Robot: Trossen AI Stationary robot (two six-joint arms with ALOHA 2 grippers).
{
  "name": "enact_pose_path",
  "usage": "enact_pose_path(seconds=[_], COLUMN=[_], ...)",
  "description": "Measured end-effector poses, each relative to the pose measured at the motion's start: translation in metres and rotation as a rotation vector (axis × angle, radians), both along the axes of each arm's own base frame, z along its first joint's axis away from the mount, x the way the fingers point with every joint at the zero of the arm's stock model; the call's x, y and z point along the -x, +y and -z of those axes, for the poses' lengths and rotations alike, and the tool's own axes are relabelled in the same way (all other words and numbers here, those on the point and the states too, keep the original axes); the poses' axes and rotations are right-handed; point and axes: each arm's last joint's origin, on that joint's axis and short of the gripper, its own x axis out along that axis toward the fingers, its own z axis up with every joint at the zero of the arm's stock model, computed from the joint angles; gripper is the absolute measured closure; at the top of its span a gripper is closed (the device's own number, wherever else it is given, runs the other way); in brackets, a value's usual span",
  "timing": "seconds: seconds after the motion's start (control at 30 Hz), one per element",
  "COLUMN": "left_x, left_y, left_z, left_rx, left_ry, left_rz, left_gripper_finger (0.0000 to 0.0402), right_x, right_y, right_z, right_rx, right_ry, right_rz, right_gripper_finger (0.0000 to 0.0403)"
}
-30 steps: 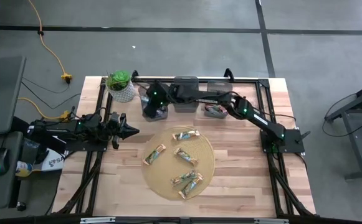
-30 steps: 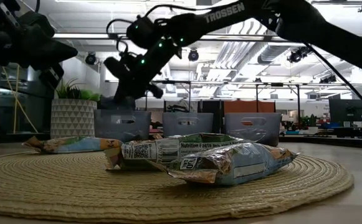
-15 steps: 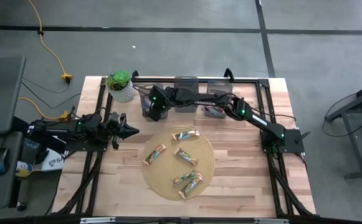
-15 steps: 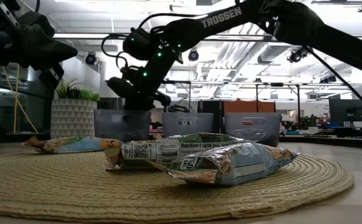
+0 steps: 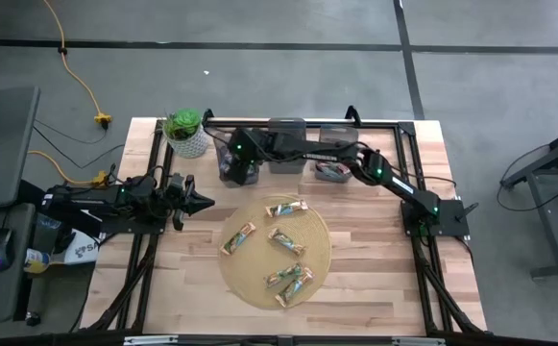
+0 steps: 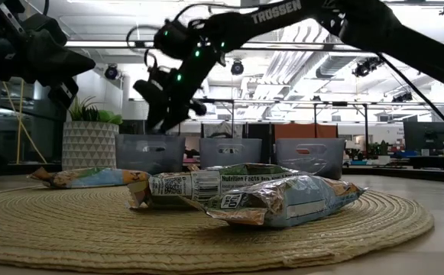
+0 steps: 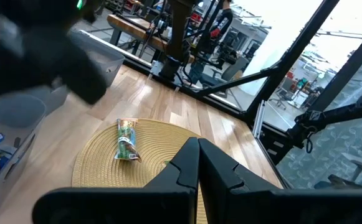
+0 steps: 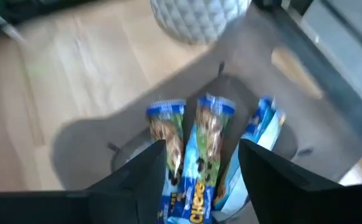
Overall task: Pick and place Granola Bars by type
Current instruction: Put the yellow granola bar into the center black bin
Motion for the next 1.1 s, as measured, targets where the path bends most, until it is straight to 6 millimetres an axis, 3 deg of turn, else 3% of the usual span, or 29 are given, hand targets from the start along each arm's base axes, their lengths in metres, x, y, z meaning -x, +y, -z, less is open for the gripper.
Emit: enact_pose_path(seconds=[0.3,0.53,0.83,1.1], left_x=[0.000,0.000,0.000,0.000], left_y=[0.000,0.000,0.000,0.000], left_z=[0.000,0.000,0.000,0.000], left_rx=[0.000,0.000,0.000,0.000], left_ry=[0.000,0.000,0.000,0.000], left_rz=[0.000,0.000,0.000,0.000], left_gripper_finger=[0.0401,0.0401,0.0401,0.0401], right_x=[0.022,0.054,0.072,0.082], right_y=[0.014,0.050,0.082,0.090], right_z=[-0.071,-0.101,-0.082,-0.031], right_rx=[0.051,0.098,0.040,-0.137], right_ry=[-0.063,0.128,0.406,0.582], right_rz=[-0.111,-0.285,-0.444,-0.493], right_gripper_finger=[0.0209,0.0209,0.0209,0.0209])
